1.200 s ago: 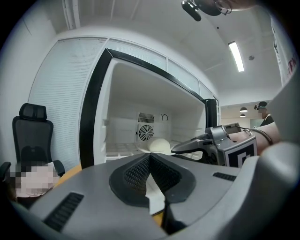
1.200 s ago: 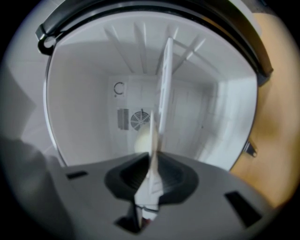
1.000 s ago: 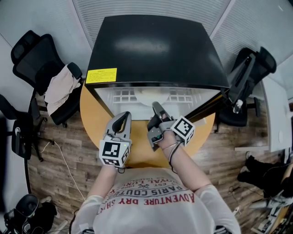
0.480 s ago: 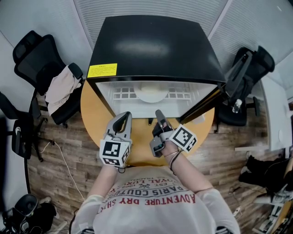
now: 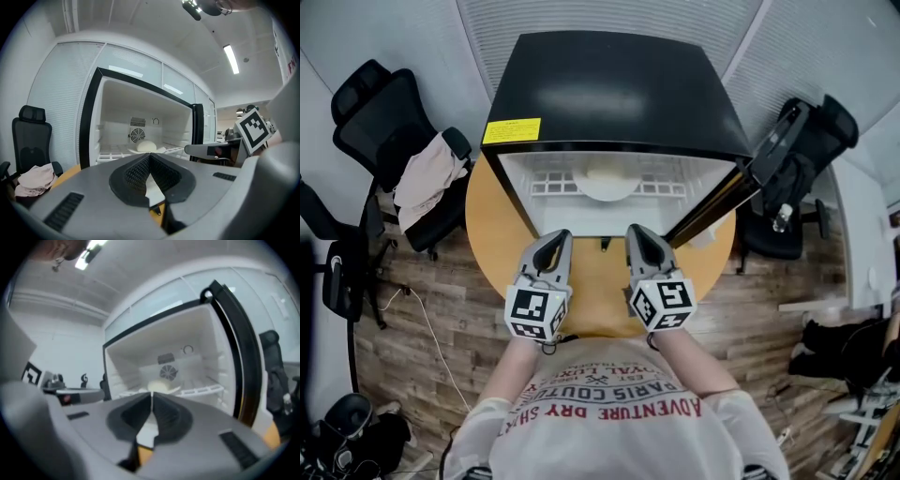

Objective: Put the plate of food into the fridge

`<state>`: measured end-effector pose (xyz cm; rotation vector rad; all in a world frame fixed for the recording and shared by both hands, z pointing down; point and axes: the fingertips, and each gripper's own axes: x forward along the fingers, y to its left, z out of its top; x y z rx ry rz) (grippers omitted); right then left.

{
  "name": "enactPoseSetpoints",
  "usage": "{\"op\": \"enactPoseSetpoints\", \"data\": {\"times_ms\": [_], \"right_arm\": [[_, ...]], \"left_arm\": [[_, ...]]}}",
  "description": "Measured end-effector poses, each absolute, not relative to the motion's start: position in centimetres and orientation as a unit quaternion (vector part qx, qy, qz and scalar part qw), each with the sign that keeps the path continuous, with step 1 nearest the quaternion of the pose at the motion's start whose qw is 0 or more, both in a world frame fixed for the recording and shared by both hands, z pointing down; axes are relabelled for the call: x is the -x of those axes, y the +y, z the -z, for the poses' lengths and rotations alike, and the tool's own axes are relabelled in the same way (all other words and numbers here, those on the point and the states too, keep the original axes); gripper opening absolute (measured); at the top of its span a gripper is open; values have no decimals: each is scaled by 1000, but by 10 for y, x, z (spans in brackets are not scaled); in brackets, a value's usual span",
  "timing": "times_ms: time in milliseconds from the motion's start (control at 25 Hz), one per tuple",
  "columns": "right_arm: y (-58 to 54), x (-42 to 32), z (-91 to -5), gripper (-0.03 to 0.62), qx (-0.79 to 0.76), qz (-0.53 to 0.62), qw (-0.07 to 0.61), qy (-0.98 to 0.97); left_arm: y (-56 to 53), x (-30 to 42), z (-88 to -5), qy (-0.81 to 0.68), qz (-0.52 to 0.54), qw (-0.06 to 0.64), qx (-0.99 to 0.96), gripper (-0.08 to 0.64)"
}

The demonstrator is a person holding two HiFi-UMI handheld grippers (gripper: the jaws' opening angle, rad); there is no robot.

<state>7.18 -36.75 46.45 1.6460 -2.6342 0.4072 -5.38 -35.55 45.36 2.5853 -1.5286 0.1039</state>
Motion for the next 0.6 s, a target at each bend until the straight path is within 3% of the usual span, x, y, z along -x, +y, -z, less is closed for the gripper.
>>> {"op": "enactPoseSetpoints", "data": {"times_ms": [320,600], "right_arm": [[-340,-66,-451,34,-488,-10,43,-872],[-332,-60,-452,29,-457,-62,39,-886]], "left_arm": [[-341,40,-448,-495,-35,56,-867,26],[-333,34,-439,-488,-42,29,-871,26]]}}
